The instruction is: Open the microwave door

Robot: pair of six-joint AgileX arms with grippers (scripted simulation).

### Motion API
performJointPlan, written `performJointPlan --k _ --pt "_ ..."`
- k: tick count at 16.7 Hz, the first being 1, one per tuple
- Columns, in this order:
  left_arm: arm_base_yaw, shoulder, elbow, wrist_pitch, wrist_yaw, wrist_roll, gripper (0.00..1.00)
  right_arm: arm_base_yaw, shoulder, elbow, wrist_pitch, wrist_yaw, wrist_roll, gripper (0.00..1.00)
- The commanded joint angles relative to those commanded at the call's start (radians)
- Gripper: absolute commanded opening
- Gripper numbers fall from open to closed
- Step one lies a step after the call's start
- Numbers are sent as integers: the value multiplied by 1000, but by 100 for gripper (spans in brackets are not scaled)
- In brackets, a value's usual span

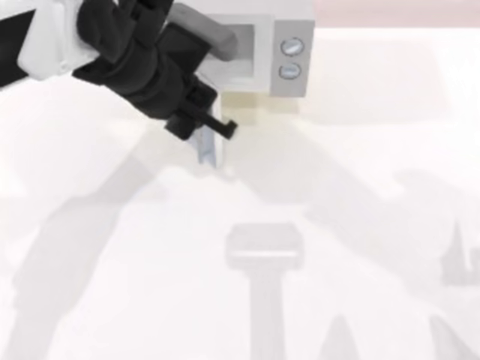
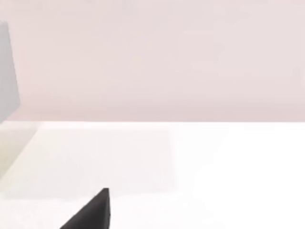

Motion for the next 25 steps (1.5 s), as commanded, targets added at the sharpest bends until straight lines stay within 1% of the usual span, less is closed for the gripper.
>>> performJointPlan --k 4,6,25 --pt "40 -33 -26 -7 51 101 0 0 0 0 0 0 0 100" --pt "49 -36 -37 -13 61 123 0 0 0 0 0 0 0 100" --pt "49 -36 -37 -13 61 123 0 0 0 0 0 0 0 100"
